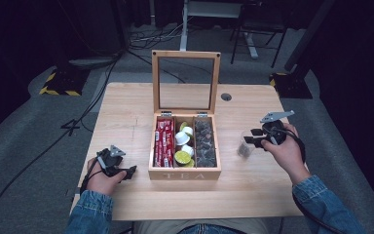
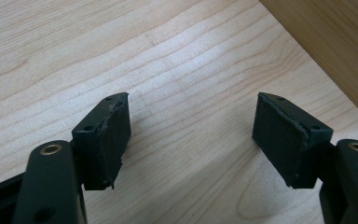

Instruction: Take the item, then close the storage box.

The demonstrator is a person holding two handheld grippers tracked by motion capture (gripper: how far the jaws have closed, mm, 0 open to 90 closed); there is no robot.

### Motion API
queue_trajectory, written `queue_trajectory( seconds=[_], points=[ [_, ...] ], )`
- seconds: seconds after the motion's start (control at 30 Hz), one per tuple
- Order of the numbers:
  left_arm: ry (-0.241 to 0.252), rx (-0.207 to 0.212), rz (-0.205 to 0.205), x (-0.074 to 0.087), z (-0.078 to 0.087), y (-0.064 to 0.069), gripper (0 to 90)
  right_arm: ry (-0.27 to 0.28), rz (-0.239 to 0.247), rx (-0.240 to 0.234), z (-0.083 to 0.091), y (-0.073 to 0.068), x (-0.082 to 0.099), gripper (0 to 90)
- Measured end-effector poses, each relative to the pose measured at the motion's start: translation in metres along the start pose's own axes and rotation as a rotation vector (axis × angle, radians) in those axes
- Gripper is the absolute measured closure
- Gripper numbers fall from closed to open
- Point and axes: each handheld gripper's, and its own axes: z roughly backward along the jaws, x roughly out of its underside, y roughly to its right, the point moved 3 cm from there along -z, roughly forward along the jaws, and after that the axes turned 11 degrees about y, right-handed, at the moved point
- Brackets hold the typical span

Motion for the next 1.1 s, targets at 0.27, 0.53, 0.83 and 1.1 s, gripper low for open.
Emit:
queue_trajectory(
  seconds=[0.27, 0.53, 0.83, 1.1],
  points=[
    [0.033, 0.012, -0.007, 0.0, -0.005, -0.002, 22.7, 0.096, -0.036, 0.0, 0.003, 0.002, -0.018, 38.5],
    [0.071, 0.016, -0.013, 0.001, -0.009, -0.005, 19.1, 0.211, -0.063, -0.014, 0.003, 0.001, -0.039, 31.9],
    [0.109, 0.02, -0.019, 0.003, -0.011, -0.006, 17.8, 0.325, -0.053, -0.035, -0.001, -0.002, -0.075, 29.2],
    [0.111, 0.016, -0.015, 0.003, -0.01, -0.006, 17.9, 0.37, -0.056, -0.036, -0.015, 0.003, -0.112, 22.0]
  ],
)
